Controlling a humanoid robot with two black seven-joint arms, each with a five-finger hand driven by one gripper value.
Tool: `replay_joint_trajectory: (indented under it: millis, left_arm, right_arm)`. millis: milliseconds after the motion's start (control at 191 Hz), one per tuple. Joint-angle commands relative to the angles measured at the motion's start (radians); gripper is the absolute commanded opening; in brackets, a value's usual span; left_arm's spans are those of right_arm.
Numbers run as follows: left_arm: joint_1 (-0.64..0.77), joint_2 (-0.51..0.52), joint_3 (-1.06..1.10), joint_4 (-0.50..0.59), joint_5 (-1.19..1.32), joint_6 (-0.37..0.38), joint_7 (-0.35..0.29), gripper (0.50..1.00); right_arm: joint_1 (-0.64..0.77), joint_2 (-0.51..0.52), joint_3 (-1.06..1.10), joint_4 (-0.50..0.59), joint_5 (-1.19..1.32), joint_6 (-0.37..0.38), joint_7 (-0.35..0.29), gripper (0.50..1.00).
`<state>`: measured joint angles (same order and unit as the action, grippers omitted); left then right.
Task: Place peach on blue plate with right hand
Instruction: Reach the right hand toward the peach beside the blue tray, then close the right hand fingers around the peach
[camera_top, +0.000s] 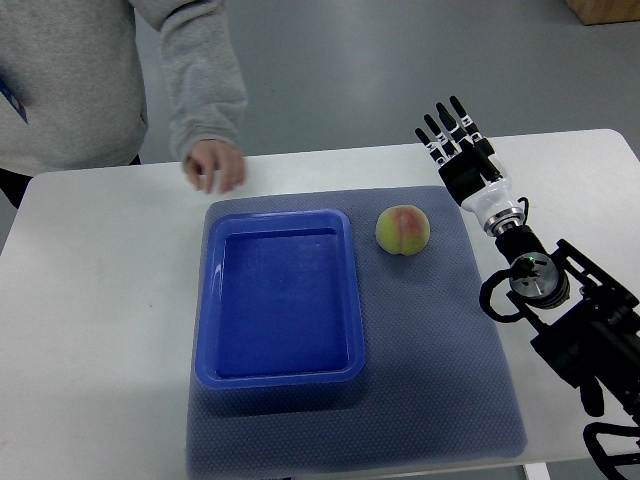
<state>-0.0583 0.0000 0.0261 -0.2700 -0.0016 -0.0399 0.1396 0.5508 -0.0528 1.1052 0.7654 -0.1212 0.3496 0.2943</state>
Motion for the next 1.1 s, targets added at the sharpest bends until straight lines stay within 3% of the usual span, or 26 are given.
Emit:
replay_joint_trajectory:
  millis: [0, 188, 319, 366, 371, 382, 455, 507, 512, 565, 617, 622, 685, 847, 1093]
  left_arm:
    - [0.0, 0.0, 0.0, 0.0, 0.0, -0.001, 0.0, 1.0]
    - [0.0, 0.0, 0.0, -0.014, 0.0, -0.009, 0.0, 1.0]
    - [0.0, 0.0, 0.0, -0.012, 0.0, -0.009, 0.0, 1.0]
    - [0.0, 0.0, 0.0, -0.012, 0.0, -0.009, 0.0, 1.0]
    - [0.0, 0.0, 0.0, -0.012, 0.0, -0.009, 0.0, 1.0]
    - [0.0, 0.0, 0.0, -0.012, 0.0, -0.009, 0.0, 1.0]
    - [0.0, 0.0, 0.001, -0.012, 0.0, -0.011, 0.0, 1.0]
    - [0.0, 0.0, 0.001, -0.012, 0.0, -0.011, 0.0, 1.0]
    - [0.0, 0.0, 0.001, -0.014, 0.0, -0.011, 0.0, 1.0]
    - [0.0, 0.0, 0.001, -0.014, 0.0, -0.011, 0.0, 1.0]
    - [0.0, 0.0, 0.001, -0.014, 0.0, -0.011, 0.0, 1.0]
    - [0.0, 0.0, 0.001, -0.014, 0.0, -0.012, 0.0, 1.0]
    - [0.0, 0.0, 0.001, -0.012, 0.0, -0.012, 0.0, 1.0]
    - [-0.002, 0.0, -0.002, -0.012, 0.0, -0.012, 0.0, 1.0]
    - [0.0, 0.0, 0.0, -0.012, 0.0, -0.012, 0.0, 1.0]
  right_arm:
    - [0.001, -0.002, -0.007, 0.0, 0.0, -0.001, 0.0, 0.932]
    - [0.021, -0.028, -0.1, 0.005, -0.052, 0.008, -0.004, 0.93]
    - [0.124, -0.128, -0.278, 0.012, -0.377, -0.001, -0.004, 0.93]
    - [0.124, -0.128, -0.278, 0.012, -0.377, -0.001, -0.004, 0.93]
    - [0.177, -0.172, -0.366, 0.012, -0.572, -0.009, -0.004, 0.93]
    - [0.192, -0.182, -0.386, 0.012, -0.622, -0.012, -0.004, 0.93]
    - [0.268, -0.226, -0.49, 0.014, -0.892, -0.02, -0.004, 0.93]
    - [0.268, -0.226, -0.49, 0.014, -0.893, -0.02, -0.004, 0.93]
    - [0.317, -0.255, -0.555, 0.018, -1.054, -0.017, -0.007, 0.93]
    - [0.363, -0.285, -0.633, 0.026, -1.181, -0.015, -0.026, 0.93]
    - [0.363, -0.285, -0.633, 0.026, -1.181, -0.015, -0.026, 0.93]
    - [0.404, -0.297, -0.704, 0.028, -1.24, -0.018, -0.052, 0.93]
    - [0.437, -0.3, -0.774, 0.026, -1.244, -0.021, -0.08, 0.93]
    - [0.439, -0.294, -0.803, 0.025, -1.244, -0.027, -0.119, 0.93]
    - [0.428, -0.295, -0.808, 0.026, -1.244, -0.054, -0.13, 0.913]
